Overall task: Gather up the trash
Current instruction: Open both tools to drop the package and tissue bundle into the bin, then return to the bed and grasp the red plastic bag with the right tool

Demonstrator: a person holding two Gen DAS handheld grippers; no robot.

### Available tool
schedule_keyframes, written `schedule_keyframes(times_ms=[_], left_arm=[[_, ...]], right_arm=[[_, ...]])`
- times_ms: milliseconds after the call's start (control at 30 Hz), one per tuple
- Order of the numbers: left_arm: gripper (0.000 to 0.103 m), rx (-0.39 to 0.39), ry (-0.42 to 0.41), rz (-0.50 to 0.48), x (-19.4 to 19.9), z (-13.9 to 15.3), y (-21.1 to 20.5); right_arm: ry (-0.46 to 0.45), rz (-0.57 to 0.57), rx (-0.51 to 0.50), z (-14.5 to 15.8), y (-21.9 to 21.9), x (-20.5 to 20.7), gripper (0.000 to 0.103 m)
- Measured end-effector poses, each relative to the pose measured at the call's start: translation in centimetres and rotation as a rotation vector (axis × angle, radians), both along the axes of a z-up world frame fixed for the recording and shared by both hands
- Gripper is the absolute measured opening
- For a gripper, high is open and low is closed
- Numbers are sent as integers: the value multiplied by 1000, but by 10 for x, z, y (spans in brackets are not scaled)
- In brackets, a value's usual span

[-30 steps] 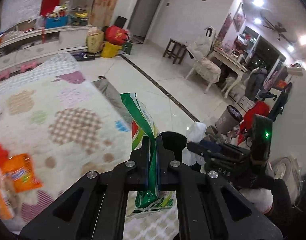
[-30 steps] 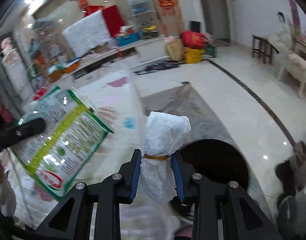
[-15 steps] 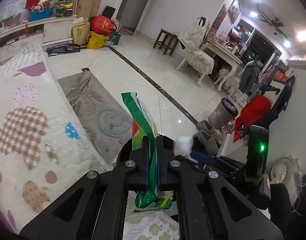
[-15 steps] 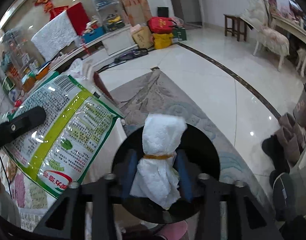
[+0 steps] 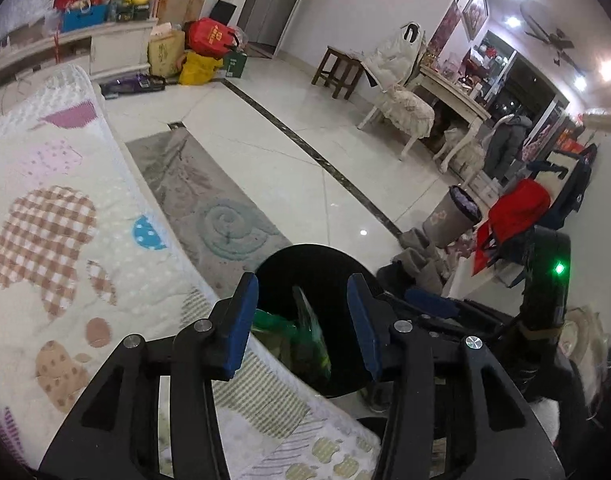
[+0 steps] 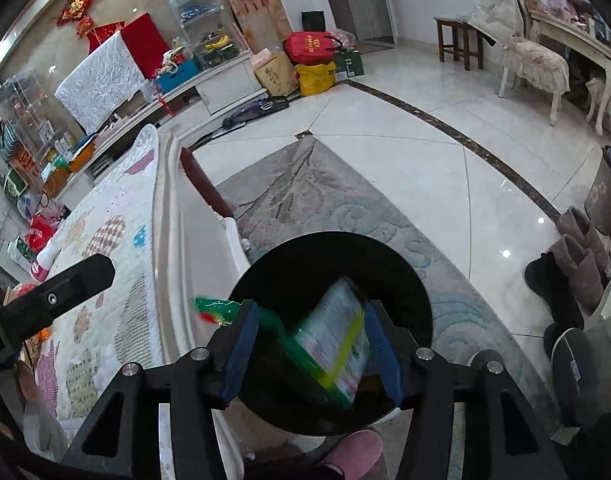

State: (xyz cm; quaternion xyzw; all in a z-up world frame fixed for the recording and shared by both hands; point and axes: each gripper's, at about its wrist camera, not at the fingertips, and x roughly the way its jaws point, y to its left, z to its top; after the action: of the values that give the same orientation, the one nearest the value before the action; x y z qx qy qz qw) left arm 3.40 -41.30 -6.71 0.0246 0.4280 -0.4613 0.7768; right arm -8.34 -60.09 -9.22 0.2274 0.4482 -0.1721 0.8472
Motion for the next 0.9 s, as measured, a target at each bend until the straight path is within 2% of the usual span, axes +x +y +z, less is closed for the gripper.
schedule_keyframes(times_ms=[233, 600, 767, 900], left_arm=[[44, 28, -52, 49, 0, 4, 27], [44, 62, -126, 179, 7, 14, 90], [44, 76, -118, 253, 15, 13, 131], [44, 72, -90, 310, 20, 14, 170]], right_arm=[[-14, 46, -6, 5, 26, 9, 53], [-28, 138, -18, 15, 74, 31, 53], [-48, 193, -11, 22, 106, 48, 54], [-70, 250, 13, 26, 135, 64, 62]])
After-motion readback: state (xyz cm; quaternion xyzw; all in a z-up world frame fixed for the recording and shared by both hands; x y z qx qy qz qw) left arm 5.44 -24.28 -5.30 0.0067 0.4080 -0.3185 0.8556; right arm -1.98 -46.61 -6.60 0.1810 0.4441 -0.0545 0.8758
